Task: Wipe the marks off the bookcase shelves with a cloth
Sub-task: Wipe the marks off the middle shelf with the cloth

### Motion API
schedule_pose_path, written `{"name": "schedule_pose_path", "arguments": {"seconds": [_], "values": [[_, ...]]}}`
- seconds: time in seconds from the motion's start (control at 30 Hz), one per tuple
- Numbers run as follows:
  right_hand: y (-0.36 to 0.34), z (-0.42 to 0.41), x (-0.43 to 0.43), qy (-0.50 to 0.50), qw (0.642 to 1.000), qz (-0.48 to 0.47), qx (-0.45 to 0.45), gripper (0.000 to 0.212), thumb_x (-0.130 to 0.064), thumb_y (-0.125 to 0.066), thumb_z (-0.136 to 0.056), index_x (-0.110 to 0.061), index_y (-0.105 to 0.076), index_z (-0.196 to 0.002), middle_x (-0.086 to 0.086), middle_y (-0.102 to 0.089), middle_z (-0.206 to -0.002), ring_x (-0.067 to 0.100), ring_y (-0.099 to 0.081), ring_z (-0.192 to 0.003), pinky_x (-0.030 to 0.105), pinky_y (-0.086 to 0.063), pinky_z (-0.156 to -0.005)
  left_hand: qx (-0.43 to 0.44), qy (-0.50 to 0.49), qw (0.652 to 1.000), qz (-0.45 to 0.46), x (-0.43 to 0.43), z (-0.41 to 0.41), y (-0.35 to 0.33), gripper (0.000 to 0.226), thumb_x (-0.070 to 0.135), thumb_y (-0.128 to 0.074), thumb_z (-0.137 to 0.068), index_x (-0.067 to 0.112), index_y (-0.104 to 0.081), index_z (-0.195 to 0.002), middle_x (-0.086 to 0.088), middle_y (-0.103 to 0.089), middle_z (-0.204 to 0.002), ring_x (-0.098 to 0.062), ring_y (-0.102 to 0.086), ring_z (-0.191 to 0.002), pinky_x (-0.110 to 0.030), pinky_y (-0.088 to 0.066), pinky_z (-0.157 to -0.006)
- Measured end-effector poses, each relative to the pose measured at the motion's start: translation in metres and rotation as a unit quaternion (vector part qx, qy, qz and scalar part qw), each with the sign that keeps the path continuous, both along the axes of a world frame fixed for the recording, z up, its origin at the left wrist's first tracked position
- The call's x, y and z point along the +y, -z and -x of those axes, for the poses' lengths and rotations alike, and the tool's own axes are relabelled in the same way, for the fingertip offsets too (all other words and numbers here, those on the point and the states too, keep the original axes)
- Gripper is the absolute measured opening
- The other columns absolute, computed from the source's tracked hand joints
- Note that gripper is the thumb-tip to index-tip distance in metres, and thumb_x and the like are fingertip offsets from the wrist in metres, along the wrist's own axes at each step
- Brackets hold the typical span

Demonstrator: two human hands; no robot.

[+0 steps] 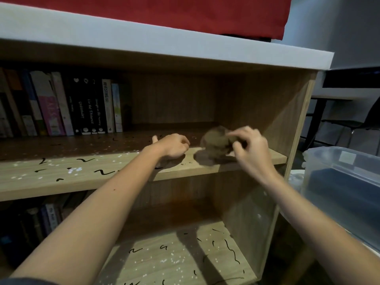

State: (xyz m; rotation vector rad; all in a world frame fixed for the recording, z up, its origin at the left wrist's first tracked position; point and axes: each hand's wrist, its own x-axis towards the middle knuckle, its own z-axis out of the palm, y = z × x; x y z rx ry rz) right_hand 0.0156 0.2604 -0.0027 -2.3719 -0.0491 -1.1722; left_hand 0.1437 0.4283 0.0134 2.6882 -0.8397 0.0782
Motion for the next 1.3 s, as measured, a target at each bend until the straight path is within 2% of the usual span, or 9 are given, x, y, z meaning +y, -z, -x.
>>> {"name": "schedule_pose_path", "arguments": {"seconds": [0.1,0.23,0.43,0.63,0.83,0.9,1.0,1.1,1.3], "values": [[-0.025,-0.050,-0.030,0.080,0.992,0.015,0.094,0.029,-0.008,-0.048,-0.092,-0.007,-0.057,-0.120,0.009,-0.055,-0.117,0.022,-0.048,-0.110,0.031,-0.043,-0.093,0.020,-0.009,0.999,-0.036,-0.008,0.002,-0.001,0.042,0.042,-0.038,-0.096,0.032,-0.042,-0.136,0.000,-0.036,-0.147,-0.026,-0.025,-0.138,-0.056,0.001,-0.111],[-0.018,-0.096,-0.040,0.156,0.950,0.064,0.264,0.019,-0.006,-0.046,-0.091,-0.008,-0.056,-0.108,0.015,-0.061,-0.105,0.028,-0.058,-0.094,0.041,-0.052,-0.084,0.050,-0.033,0.989,-0.132,-0.017,0.003,-0.001,0.050,0.054,-0.034,-0.094,0.034,-0.037,-0.140,0.002,-0.030,-0.151,-0.027,-0.020,-0.140,-0.059,0.003,-0.109],[-0.037,-0.100,-0.033,-0.002,0.975,0.003,0.223,0.027,-0.009,-0.050,-0.090,-0.007,-0.061,-0.114,0.007,-0.062,-0.104,0.019,-0.059,-0.089,0.029,-0.051,-0.076,0.092,-0.046,0.989,-0.105,-0.019,-0.006,-0.002,0.049,0.052,-0.025,-0.096,0.031,-0.045,-0.135,-0.001,-0.037,-0.147,-0.028,-0.026,-0.137,-0.061,0.002,-0.108],[-0.024,-0.101,-0.052,0.087,0.962,0.061,0.252,0.031,-0.003,-0.046,-0.090,-0.008,-0.057,-0.119,0.014,-0.063,-0.110,0.026,-0.060,-0.096,0.035,-0.052,-0.084,0.108,-0.075,0.989,-0.062,-0.018,-0.020,0.002,0.055,0.053,-0.018,-0.095,0.027,-0.047,-0.132,0.000,-0.041,-0.144,-0.027,-0.032,-0.133,-0.058,-0.002,-0.111],[-0.018,-0.060,-0.002,-0.058,0.950,0.193,0.238,0.028,-0.007,-0.047,-0.088,-0.016,-0.067,-0.107,0.004,-0.062,-0.112,0.014,-0.047,-0.097,0.026,-0.040,-0.088,0.238,-0.097,0.961,0.106,0.001,-0.024,0.000,0.069,0.069,-0.026,-0.087,0.026,-0.040,-0.140,-0.004,-0.038,-0.144,-0.021,-0.047,-0.119,-0.036,-0.041,-0.096],[-0.023,-0.037,0.009,-0.105,0.949,0.190,0.230,0.026,-0.007,-0.049,-0.087,-0.015,-0.069,-0.102,-0.001,-0.065,-0.107,0.006,-0.046,-0.086,0.017,-0.037,-0.076,0.199,-0.069,0.968,0.139,0.014,-0.018,-0.003,0.061,0.065,-0.022,-0.091,0.030,-0.041,-0.138,0.002,-0.039,-0.144,-0.015,-0.045,-0.119,-0.035,-0.041,-0.093],[-0.014,-0.021,0.016,-0.058,0.983,0.078,0.155,0.023,-0.010,-0.051,-0.087,-0.015,-0.069,-0.100,-0.004,-0.063,-0.100,0.004,-0.047,-0.084,0.014,-0.041,-0.072,0.027,-0.018,0.994,0.103,0.031,-0.012,-0.004,0.048,0.053,-0.016,-0.097,0.037,-0.040,-0.135,0.010,-0.043,-0.142,-0.021,-0.025,-0.139,-0.056,-0.006,-0.113],[0.013,-0.014,0.034,0.022,0.991,0.081,0.102,0.022,-0.015,-0.053,-0.089,-0.014,-0.067,-0.106,-0.003,-0.063,-0.104,0.006,-0.041,-0.095,0.023,-0.043,-0.085,-0.011,-0.008,0.996,0.086,0.038,0.003,0.003,0.038,0.044,-0.023,-0.100,0.041,-0.045,-0.130,0.009,-0.044,-0.141,-0.020,-0.026,-0.137,-0.054,-0.002,-0.112],[0.020,-0.004,0.063,-0.029,0.994,0.089,0.057,0.021,-0.015,-0.052,-0.089,-0.014,-0.068,-0.103,-0.004,-0.062,-0.100,0.005,-0.039,-0.092,0.017,-0.038,-0.080,-0.050,-0.032,0.997,0.055,0.038,0.013,0.010,0.034,0.036,-0.032,-0.099,0.036,-0.052,-0.127,0.006,-0.042,-0.141,-0.020,-0.025,-0.136,-0.053,0.000,-0.110]]}}
